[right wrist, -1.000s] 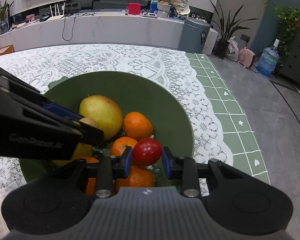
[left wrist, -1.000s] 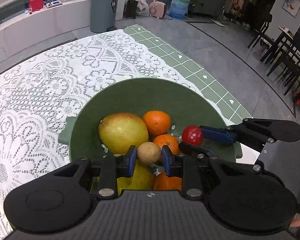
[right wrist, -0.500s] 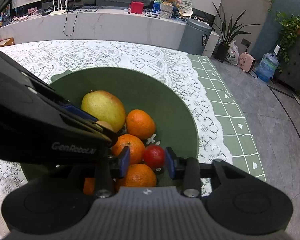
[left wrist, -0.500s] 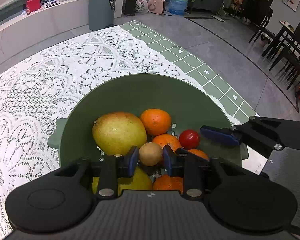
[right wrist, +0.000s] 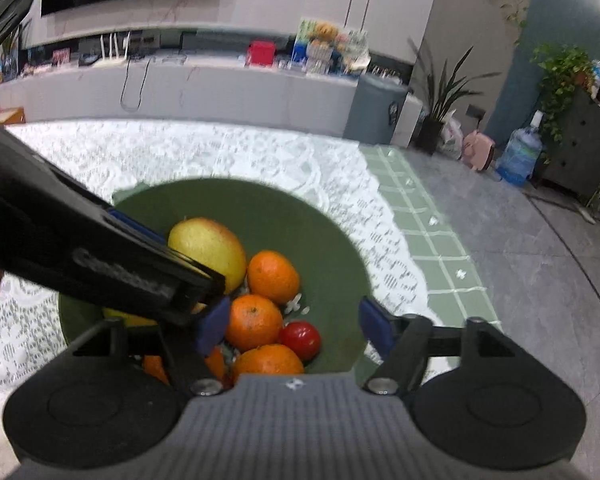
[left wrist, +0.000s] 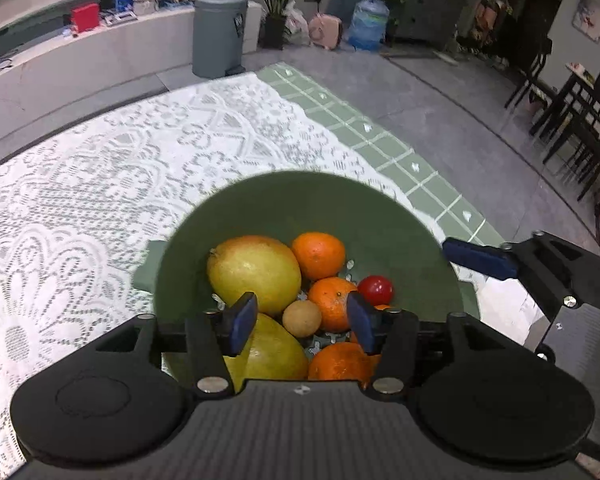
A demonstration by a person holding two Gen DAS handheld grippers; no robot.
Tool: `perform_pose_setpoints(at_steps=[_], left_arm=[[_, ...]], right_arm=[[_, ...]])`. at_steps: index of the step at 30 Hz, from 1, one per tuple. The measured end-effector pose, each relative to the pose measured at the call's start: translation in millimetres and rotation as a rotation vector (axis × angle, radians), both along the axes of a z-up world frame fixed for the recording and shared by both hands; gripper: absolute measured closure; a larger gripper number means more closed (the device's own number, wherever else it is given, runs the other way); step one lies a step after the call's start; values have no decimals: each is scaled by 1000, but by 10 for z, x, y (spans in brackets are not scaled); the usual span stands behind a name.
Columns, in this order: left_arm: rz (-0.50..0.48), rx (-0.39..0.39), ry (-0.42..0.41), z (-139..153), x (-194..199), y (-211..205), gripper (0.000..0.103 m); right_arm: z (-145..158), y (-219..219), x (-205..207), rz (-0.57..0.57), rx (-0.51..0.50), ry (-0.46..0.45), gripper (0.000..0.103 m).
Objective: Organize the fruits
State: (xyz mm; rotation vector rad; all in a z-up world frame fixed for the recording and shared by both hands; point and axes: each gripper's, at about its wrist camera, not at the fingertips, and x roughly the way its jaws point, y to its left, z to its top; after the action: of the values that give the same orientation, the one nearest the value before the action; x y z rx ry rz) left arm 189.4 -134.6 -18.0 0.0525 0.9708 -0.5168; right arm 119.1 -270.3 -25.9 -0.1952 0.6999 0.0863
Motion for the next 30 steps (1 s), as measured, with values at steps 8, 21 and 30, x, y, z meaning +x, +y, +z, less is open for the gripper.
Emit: perform_pose_setpoints(at_steps=[8,21,30], left_arm=[[98,-56,-147,335,-280,265,32],[168,66,-577,752,-1121,637,13],[216,162,-674,646,-1585,792,9]], right_arm=[[290,-86,-353,-92,69,-220,20],[619,-13,-967,-177,278,-333,7],[568,314,-1335,-131,228,-336,4]])
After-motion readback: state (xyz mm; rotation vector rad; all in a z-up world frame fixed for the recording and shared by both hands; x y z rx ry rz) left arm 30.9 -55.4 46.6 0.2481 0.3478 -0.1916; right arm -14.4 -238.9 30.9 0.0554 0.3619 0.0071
